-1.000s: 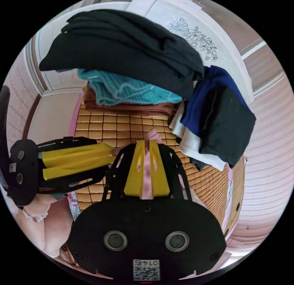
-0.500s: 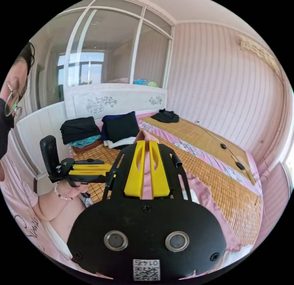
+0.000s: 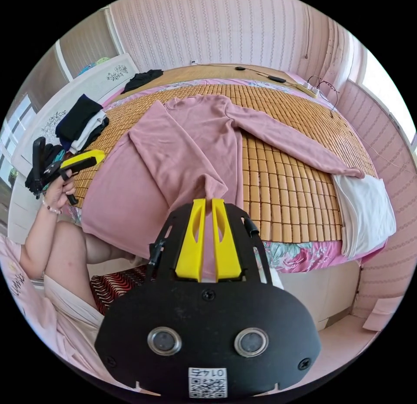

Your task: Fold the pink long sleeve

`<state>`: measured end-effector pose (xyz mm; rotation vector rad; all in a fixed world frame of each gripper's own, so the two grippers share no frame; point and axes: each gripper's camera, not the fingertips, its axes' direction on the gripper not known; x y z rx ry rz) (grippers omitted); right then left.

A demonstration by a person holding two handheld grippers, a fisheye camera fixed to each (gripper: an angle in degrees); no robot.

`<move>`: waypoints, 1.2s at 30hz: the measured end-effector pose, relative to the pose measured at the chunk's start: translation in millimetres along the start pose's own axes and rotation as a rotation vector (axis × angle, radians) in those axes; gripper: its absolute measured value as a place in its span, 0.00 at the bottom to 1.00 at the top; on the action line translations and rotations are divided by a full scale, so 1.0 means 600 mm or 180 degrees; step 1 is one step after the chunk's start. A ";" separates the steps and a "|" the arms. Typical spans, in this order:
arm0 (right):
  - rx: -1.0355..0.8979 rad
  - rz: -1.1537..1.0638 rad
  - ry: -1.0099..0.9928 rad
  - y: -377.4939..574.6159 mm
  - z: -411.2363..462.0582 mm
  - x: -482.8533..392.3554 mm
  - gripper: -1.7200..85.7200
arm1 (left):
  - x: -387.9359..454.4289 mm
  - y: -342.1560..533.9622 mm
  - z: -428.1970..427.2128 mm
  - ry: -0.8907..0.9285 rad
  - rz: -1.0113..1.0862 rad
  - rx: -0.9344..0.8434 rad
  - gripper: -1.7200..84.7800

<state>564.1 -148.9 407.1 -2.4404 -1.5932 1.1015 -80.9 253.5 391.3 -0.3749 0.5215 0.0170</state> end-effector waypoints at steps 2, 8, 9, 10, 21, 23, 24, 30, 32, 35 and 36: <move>-0.0122 0.0055 0.0157 -0.001 -0.001 0.024 0.04 | -0.040 -0.015 0.023 -0.0347 -0.0013 -0.0121 0.08; 0.0416 -0.0266 0.0369 -0.099 -0.016 0.044 0.06 | -0.086 -0.076 0.096 -0.0753 0.0307 -0.0255 0.09; 0.0535 -0.0498 0.0231 -0.150 0.002 0.023 0.08 | -0.087 -0.083 0.106 -0.0782 0.0348 -0.0286 0.09; 0.0562 -0.0626 0.0134 -0.178 0.014 0.010 0.10 | -0.087 -0.096 0.131 -0.0823 0.0439 -0.0363 0.09; 0.0012 -0.1202 -0.0606 -0.600 0.307 -0.191 0.08 | -0.114 -0.138 0.308 -0.1104 0.0838 -0.0899 0.08; -0.0293 -0.1417 -0.0754 -0.622 0.321 -0.203 0.03 | -0.125 -0.136 0.319 -0.0978 0.0783 -0.0788 0.06; -0.0085 -0.1583 -0.0771 -0.629 0.300 -0.211 0.03 | -0.128 -0.135 0.319 -0.0959 0.0755 -0.0746 0.06; 0.0085 -0.2030 -0.0819 -0.682 0.289 -0.270 0.02 | -0.218 -0.126 0.307 -0.0473 -0.0213 -0.0328 0.06; -0.0244 -0.1942 -0.0775 -0.690 0.341 -0.286 0.03 | -0.250 -0.122 0.340 -0.0405 -0.0500 -0.0542 0.07; -0.0354 -0.2063 -0.0611 -0.687 0.367 -0.295 0.06 | -0.261 -0.118 0.370 -0.0406 -0.0501 -0.0540 0.07; -0.0306 -0.2081 -0.0670 -0.691 0.349 -0.287 0.07 | -0.264 -0.118 0.373 -0.0398 -0.0512 -0.0543 0.07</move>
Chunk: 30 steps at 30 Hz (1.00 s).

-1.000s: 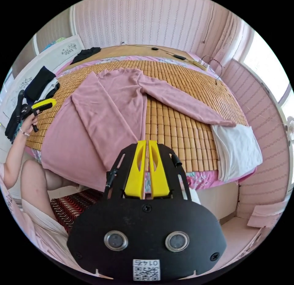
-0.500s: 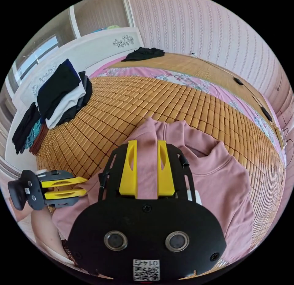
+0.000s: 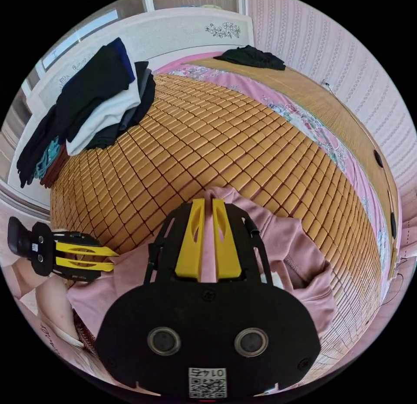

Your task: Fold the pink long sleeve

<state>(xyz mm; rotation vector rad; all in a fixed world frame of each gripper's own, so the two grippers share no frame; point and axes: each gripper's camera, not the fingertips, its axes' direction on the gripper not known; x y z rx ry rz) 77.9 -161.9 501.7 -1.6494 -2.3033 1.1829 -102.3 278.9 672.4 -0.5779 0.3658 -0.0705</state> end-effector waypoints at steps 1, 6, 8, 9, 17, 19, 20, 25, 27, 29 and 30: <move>0.0067 -0.0010 -0.0013 0.004 -0.014 0.003 0.08 | -0.003 -0.003 0.006 0.0006 -0.0028 -0.0009 0.07; 0.0725 0.0116 0.0319 0.175 -0.187 0.029 0.09 | 0.001 -0.003 0.008 -0.0228 -0.0099 0.0058 0.07; 0.0673 0.0266 0.0426 0.277 -0.220 0.027 0.09 | 0.026 0.009 -0.013 -0.0427 0.0055 0.0240 0.06; 0.0565 0.0433 0.0450 0.349 -0.233 0.024 0.08 | 0.037 0.013 -0.018 -0.0448 0.0144 0.0285 0.05; 0.0051 0.1546 0.0132 0.705 -0.215 -0.046 0.02 | 0.363 0.032 0.079 0.0976 0.1196 -0.0026 0.07; -0.0077 0.1575 0.0198 0.733 -0.191 -0.049 0.01 | 0.431 0.025 0.121 0.1043 0.1276 -0.0139 0.07; 0.0105 0.1636 0.0167 0.744 -0.198 -0.048 0.01 | 0.466 0.019 0.147 0.1084 0.1289 -0.0239 0.07; 0.0509 0.1714 0.0501 0.754 -0.238 -0.023 0.02 | 0.564 0.023 0.222 0.0796 0.1788 -0.0524 0.06; 0.0724 0.1861 0.0775 0.753 -0.249 0.015 0.05 | 0.581 0.033 0.241 0.0673 0.1909 -0.0480 0.05; 0.0763 0.1992 0.0911 0.760 -0.242 0.039 0.08 | 0.596 0.035 0.257 0.0571 0.1958 -0.0493 0.04; 0.0772 0.2100 0.1034 0.770 -0.233 0.046 0.09 | 0.598 0.034 0.261 0.0567 0.1923 -0.0518 0.04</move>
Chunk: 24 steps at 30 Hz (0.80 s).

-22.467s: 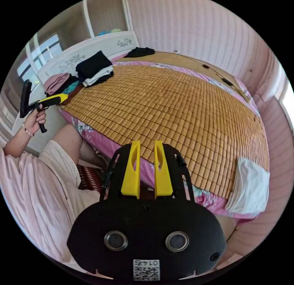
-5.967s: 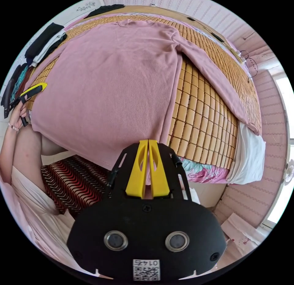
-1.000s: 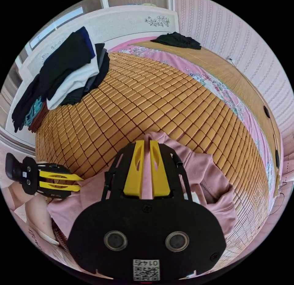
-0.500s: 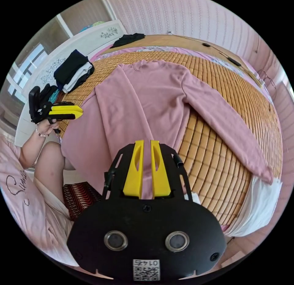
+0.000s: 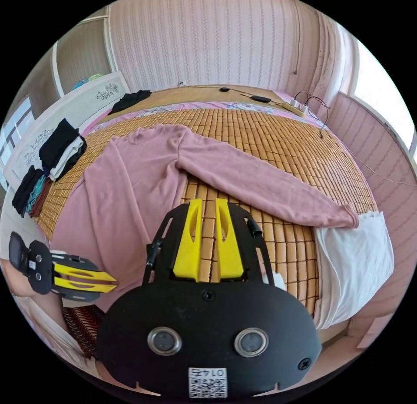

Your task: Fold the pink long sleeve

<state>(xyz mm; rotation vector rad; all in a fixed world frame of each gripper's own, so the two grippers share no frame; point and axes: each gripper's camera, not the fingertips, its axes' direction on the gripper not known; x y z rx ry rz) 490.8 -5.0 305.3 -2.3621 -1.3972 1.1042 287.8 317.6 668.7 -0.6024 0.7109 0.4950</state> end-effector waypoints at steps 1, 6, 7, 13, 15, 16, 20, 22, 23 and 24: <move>0.0019 0.0030 0.0072 0.006 0.004 0.003 0.10 | 0.001 -0.005 0.006 0.0013 -0.0050 -0.0030 0.04; -0.0015 -0.0041 0.0575 0.028 0.024 0.014 0.16 | 0.001 -0.030 0.009 0.0068 -0.0112 0.0048 0.04; -0.0009 0.0001 0.0591 0.029 0.025 0.019 0.16 | -0.002 -0.041 0.011 0.0064 -0.0117 0.0057 0.04; 0.0059 0.0455 0.0147 0.049 0.035 0.090 0.18 | -0.022 -0.133 0.035 -0.0104 0.0057 0.0157 0.07; 0.0163 0.0664 0.0122 0.059 0.038 0.117 0.18 | -0.029 -0.169 0.048 -0.0163 0.0131 0.0203 0.07; 0.0154 0.0712 0.0132 0.060 0.041 0.123 0.18 | -0.035 -0.197 0.058 -0.0170 0.0176 0.0231 0.07; 0.0130 0.0926 0.0122 0.077 0.056 0.159 0.18 | -0.043 -0.302 0.104 -0.0245 0.0452 0.0270 0.08; 0.0223 0.1140 0.0100 0.090 0.057 0.182 0.18 | -0.043 -0.346 0.130 -0.0285 0.0568 0.0256 0.08; 0.0262 0.1284 0.0042 0.098 0.060 0.198 0.18 | -0.043 -0.376 0.148 -0.0275 0.0631 0.0237 0.08; 0.0287 0.1453 0.0023 0.107 0.064 0.214 0.18 | -0.043 -0.390 0.157 -0.0269 0.0661 0.0227 0.08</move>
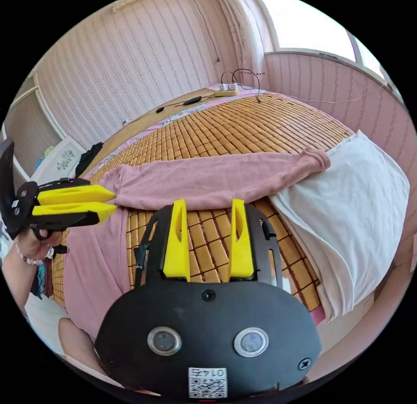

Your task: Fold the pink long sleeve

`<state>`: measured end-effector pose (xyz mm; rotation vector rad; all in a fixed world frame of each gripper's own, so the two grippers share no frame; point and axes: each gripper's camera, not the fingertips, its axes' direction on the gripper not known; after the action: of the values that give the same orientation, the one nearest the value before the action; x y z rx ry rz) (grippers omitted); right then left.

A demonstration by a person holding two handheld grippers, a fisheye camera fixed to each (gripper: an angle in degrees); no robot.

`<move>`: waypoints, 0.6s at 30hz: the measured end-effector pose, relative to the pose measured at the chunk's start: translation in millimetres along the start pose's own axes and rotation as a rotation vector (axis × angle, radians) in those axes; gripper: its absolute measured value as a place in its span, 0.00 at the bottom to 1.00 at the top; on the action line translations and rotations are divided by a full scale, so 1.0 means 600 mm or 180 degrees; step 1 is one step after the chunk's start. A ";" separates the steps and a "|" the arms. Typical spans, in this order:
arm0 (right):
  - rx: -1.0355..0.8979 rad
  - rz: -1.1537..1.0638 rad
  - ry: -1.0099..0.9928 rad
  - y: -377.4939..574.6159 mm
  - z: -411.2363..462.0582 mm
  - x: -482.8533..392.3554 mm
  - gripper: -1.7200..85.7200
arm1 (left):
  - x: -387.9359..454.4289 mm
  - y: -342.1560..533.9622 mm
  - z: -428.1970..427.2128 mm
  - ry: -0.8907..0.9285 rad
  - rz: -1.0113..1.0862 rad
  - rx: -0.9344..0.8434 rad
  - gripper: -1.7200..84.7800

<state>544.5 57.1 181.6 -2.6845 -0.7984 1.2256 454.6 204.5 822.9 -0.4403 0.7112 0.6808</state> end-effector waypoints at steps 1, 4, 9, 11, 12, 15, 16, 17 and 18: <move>0.0007 0.0057 -0.0007 0.001 0.002 0.008 0.18 | -0.004 -0.027 0.020 0.0003 0.0043 0.0005 0.09; 0.0120 0.0330 -0.0076 0.005 0.007 0.042 0.18 | -0.016 -0.091 0.068 -0.0015 0.0059 0.0049 0.09; 0.0111 0.0417 -0.0026 0.005 0.025 0.067 0.18 | -0.018 -0.180 0.145 -0.0015 0.0093 0.0037 0.10; 0.0107 0.0493 -0.0028 0.005 0.029 0.076 0.17 | -0.011 -0.212 0.188 -0.0028 0.0154 -0.0061 0.10; 0.0084 0.0565 -0.0008 0.004 0.034 0.083 0.17 | -0.009 -0.218 0.198 -0.0038 0.0162 -0.0086 0.11; 0.0096 0.0636 0.0022 0.005 0.036 0.094 0.17 | -0.004 -0.240 0.244 -0.0091 0.0143 -0.0218 0.11; 0.0124 0.0636 0.0059 0.005 0.034 0.095 0.17 | -0.004 -0.245 0.258 -0.0086 0.0097 -0.0268 0.12; 0.0179 0.0637 0.0176 0.005 0.026 0.096 0.17 | -0.005 -0.248 0.270 -0.0075 0.0057 -0.0310 0.12; 0.0271 0.0632 0.0296 0.005 0.017 0.097 0.18 | -0.005 -0.249 0.276 -0.0078 0.0045 -0.0341 0.12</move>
<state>570.3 81.7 134.3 -2.7804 -0.4665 1.1329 631.0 194.3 958.8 -0.5247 0.6570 0.7387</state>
